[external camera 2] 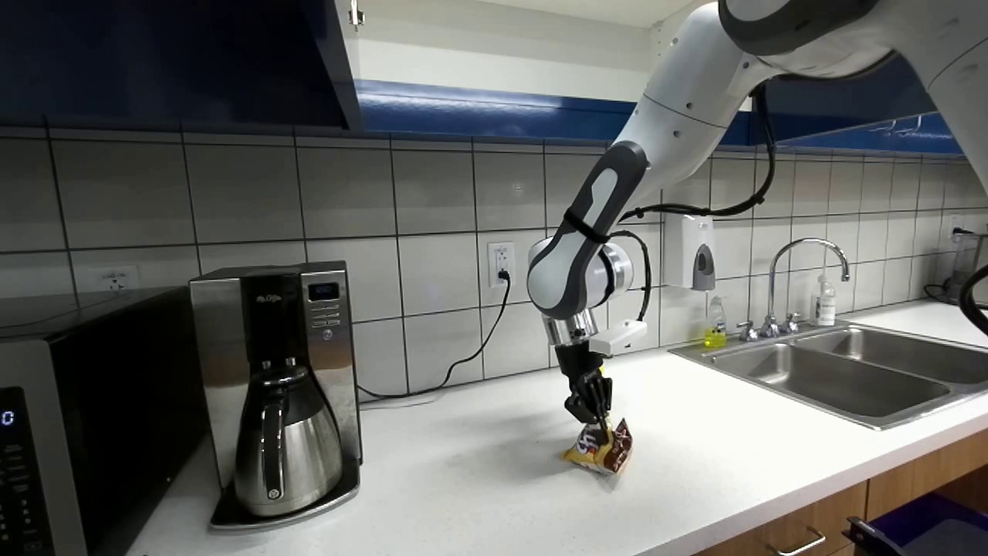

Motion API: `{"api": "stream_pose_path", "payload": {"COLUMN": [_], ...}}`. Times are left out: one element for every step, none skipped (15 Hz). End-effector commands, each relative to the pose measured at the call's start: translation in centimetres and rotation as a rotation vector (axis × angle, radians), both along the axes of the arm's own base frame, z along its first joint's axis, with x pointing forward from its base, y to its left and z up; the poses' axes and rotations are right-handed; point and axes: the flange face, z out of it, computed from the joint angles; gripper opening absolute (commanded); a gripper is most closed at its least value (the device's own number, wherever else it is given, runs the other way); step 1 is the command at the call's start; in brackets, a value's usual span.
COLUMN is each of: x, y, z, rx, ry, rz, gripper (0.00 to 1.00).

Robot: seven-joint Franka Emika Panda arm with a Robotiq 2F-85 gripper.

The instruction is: Pick up the pack of fritos and place it on the bottom shelf of the cabinet above

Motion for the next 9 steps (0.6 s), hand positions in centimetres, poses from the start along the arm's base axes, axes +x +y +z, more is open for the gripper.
{"api": "stream_pose_path", "payload": {"x": [0.4,0.5,0.6,0.7,0.8,1.0,1.1,1.1,1.2], "y": [1.2,1.5,1.8,2.1,2.4,2.7,3.0,3.3,3.6], "z": [1.0,1.6,2.1,2.8,3.3,4.0,4.6,5.1,5.6], "rx": [0.016,0.038,0.058,0.082,0.101,0.128,0.154,0.168,0.174], "ry": [0.020,0.019,0.016,0.010,0.007,0.003,-0.001,-0.007,-0.018], "rz": [-0.007,-0.030,-0.056,-0.088,-0.122,-0.168,-0.208,-0.235,-0.259], "gripper": [0.00,0.00,0.00,0.00,0.00,0.00,0.00,0.00,0.00]}}
